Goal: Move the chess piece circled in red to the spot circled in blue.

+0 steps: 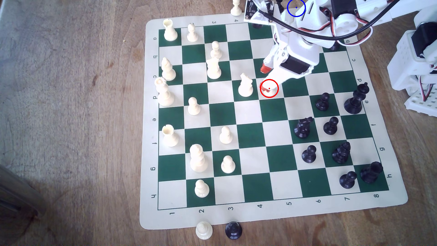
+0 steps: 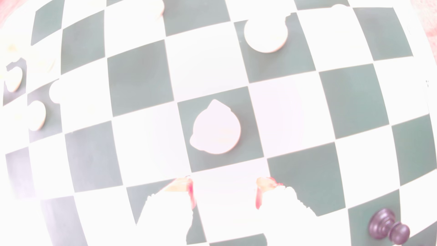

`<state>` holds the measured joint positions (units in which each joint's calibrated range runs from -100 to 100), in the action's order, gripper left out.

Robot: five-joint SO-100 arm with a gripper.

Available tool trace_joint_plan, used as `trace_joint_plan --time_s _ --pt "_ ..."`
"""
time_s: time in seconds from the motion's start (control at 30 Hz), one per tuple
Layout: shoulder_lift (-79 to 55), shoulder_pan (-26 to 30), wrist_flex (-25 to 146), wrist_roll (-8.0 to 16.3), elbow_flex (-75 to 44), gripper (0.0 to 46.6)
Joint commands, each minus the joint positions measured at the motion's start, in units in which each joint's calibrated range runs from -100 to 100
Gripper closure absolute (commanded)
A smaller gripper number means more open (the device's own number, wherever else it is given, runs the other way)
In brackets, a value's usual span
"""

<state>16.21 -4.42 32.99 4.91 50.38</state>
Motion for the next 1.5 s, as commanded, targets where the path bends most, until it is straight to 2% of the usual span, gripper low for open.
trace_joint_plan --time_s 0.0,0.23,0.37,0.4,0.43,0.53,0.83,1.03,1.13,1.3,1.33,1.43,1.47 --pt "0.1 0.4 -0.8 -0.2 0.6 33.0" --pt "0.2 0.6 -0.6 -0.3 0.7 33.4" --pt "0.2 1.1 -0.5 -0.3 0.9 35.3" --pt "0.2 1.2 -0.5 -0.4 0.9 36.4" --pt "0.1 1.4 0.1 -1.0 1.0 40.3" --pt "0.1 1.6 1.1 -1.5 1.0 46.3" --pt "1.6 1.4 3.6 -1.9 -0.5 46.3" --pt "9.1 0.1 18.0 -3.3 -14.2 46.3" --pt "12.8 -0.8 21.8 -4.0 -16.3 46.3" --pt "15.1 -8.5 25.1 -7.1 -18.5 46.3" --pt "14.3 -13.1 25.1 -8.6 -18.6 46.3" --pt "10.9 -20.8 22.5 -10.8 -18.4 46.3" --pt "9.0 -24.9 19.2 -11.7 -17.4 46.3"
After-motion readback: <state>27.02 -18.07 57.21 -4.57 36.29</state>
